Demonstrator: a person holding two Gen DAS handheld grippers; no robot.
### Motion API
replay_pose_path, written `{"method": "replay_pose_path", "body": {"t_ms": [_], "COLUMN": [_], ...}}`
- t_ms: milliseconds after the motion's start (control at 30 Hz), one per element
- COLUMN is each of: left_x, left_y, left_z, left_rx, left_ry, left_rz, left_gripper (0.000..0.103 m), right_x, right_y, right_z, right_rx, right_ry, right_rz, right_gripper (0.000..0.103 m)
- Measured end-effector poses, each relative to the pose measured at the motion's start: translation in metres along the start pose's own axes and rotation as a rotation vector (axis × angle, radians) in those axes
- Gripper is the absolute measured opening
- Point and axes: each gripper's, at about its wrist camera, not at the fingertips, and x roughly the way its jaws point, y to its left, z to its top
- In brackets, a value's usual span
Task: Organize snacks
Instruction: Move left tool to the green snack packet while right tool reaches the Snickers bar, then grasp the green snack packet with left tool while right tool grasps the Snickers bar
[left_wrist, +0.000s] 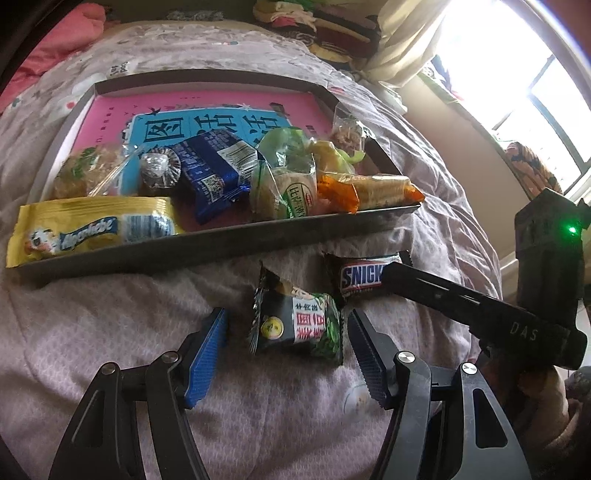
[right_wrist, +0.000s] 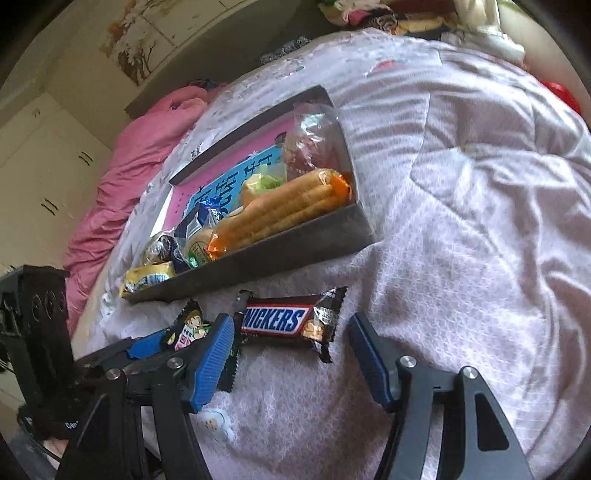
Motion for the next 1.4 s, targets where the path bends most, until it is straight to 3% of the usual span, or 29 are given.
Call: {"method": "replay_pose_path", "body": {"t_ms": [200,267,467,733,1100,1200,1400], "left_x": [0.004,0.006,0.006,0.008,-0.001,-0.019,-0.063], "left_y": [-0.004,-0.005,0.001,0.006,0.006,0.004,0.003], "left_z": [-0.001,-0.001,0.002,0.005,0.007,0.009,0.022], "left_rx": [0.026,0.034,0.013,-0.012,-0.023,-0.018,0.010], "left_ry": [0.002,0.003,-0.007,-0.008,-0.019,-0.053,-0.165], "left_rz": [-0.014,-0.012,-0.022,-0.062,-0.089,-0.087,-0.012], "left_gripper": [0.058,0.054,0.041,0.039,0.034,0.034,0.034], "right_x": [0.010,0.012,0.012,0.020,-0.002,-0.017,-0.042], "right_y": [0.009,0.015,0.018,0.022,0.043,0.049,0.065], "right_z": [0.003,0.003,0.005,0.009,0.009,0.008,0.014], "right_rx": [-0.058,-0.093,-0.093,-0.077,-0.180,-0.216,-0.276], "right_ry": [0.007,0.009,-0.003,0.000,-0.089,-0.135,-0.266], "right_rz": [-0.001,-0.001,0.046,0.105,0.078,0.098,0.113], "right_gripper": [0.051,0.038,0.028,0.023,0.018,0.018,0.018]}}
